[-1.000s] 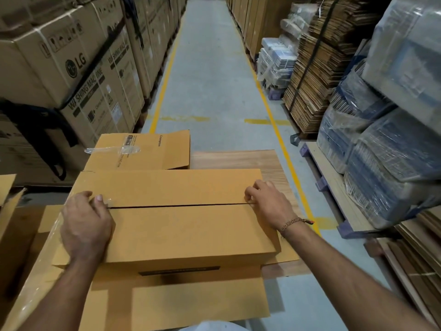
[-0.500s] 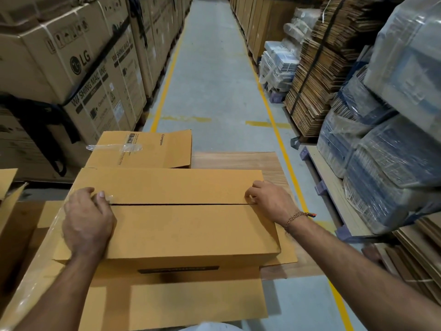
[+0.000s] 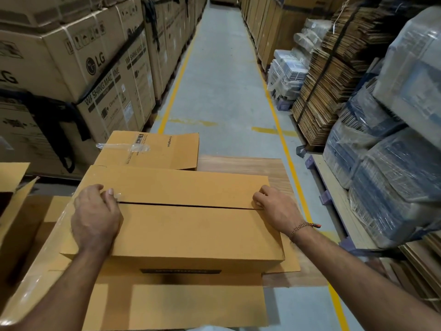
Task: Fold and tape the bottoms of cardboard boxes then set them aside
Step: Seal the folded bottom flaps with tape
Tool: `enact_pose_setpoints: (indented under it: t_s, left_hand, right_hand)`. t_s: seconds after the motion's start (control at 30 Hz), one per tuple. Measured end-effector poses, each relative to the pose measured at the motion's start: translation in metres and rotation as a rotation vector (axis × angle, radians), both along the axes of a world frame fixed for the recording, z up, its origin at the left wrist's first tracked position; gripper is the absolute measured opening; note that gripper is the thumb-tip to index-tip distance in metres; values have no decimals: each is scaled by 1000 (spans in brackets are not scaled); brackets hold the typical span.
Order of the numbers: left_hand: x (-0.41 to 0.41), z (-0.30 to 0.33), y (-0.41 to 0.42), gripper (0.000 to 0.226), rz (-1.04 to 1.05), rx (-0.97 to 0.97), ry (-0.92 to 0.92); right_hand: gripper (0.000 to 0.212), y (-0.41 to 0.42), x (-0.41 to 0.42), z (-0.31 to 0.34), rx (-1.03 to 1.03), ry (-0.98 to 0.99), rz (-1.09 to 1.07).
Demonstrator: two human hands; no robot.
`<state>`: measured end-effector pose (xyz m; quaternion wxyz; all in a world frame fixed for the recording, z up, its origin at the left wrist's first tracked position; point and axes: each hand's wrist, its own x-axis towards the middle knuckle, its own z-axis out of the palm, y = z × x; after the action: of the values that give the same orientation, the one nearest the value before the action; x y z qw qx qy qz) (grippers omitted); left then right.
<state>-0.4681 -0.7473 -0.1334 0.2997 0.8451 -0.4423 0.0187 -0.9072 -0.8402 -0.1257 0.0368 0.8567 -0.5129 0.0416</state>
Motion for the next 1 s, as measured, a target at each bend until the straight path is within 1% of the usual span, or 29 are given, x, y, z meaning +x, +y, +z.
enact_pose_setpoints:
  t_s: [0.13,0.27,0.33,0.4,0.47,0.53,0.63,0.77,0.9,1.0]
  left_hand:
    - [1,-1,-1,37,4,3,2]
    - [1,-2,0,37,1,-6,4]
    - [2,-2,0,37,2,-7,0]
    - [3,-3,-1,37,2,-7,-1]
    - [3,-4,-1,37,-1,-9,-1]
    - [3,-5,-1,37,-1,-10,-4]
    - [3,-6,-1,37,-4,-11,-7]
    - [5,-8,-2,38,1,-11,-6]
    - [6,-10,-3,37,1,-12,-17]
    - [7,-11,-3,36,-2,-17,-23]
  right_hand:
    - [21,0,-6,7,85,-91,6]
    - [21,-2,-17,8,187,-259,-32]
    - [27,-3,-22,8,227,-353,-71]
    - [35,-4,-27,6,225,-434,-116]
    - [38,-4,-33,5,223,-517,-155]
    - [33,-2,-38,7,282,-668,-247]
    - [24,-1,-43,10,377,-909,-447]
    - [16,1,-54,6,488,-1176,-568]
    - [16,3,-59,-3,552,-1325,-632]
    - [17,2,-64,-12,614,-1379,-708]
